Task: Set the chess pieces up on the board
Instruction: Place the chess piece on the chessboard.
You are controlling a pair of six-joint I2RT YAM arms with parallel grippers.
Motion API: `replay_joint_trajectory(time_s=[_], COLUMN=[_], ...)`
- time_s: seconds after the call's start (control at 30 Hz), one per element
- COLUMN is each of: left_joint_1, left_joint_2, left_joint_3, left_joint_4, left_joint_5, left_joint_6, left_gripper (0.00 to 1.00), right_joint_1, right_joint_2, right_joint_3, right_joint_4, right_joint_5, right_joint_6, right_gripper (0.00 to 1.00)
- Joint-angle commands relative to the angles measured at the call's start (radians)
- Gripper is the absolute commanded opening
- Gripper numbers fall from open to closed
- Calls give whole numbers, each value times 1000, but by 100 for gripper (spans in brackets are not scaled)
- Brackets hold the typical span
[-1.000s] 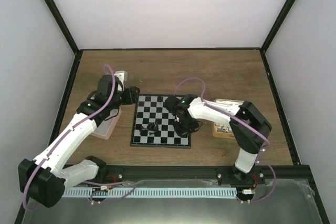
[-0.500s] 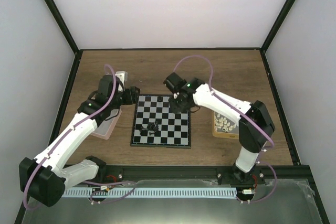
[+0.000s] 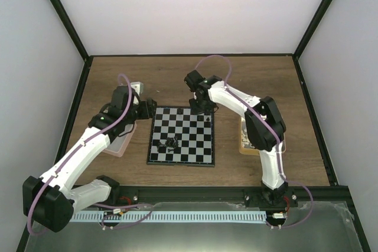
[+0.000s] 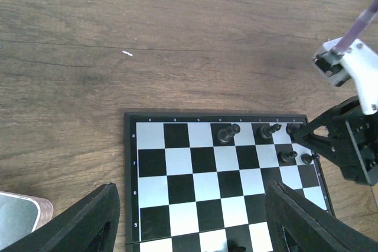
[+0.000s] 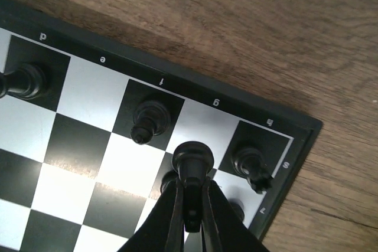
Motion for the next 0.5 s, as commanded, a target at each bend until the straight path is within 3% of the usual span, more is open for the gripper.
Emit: replay_joint_trajectory(time_s=[0.0,0.47], left_joint_1=[6,6], left_joint_2=[1,10], left_joint_3=[-14,-22], left_joint_4=[18,25], left_joint_5=[0,14], left_joint_6=[2,-1], left_gripper=[69,69], right_joint_1=[-8,-9], right_joint_2=[36,87], right_joint_3=[60,60], right_joint_4=[-4,-18], right_joint_5=[-9,30], right_joint_6=[-31,-32], right_gripper=[1,6])
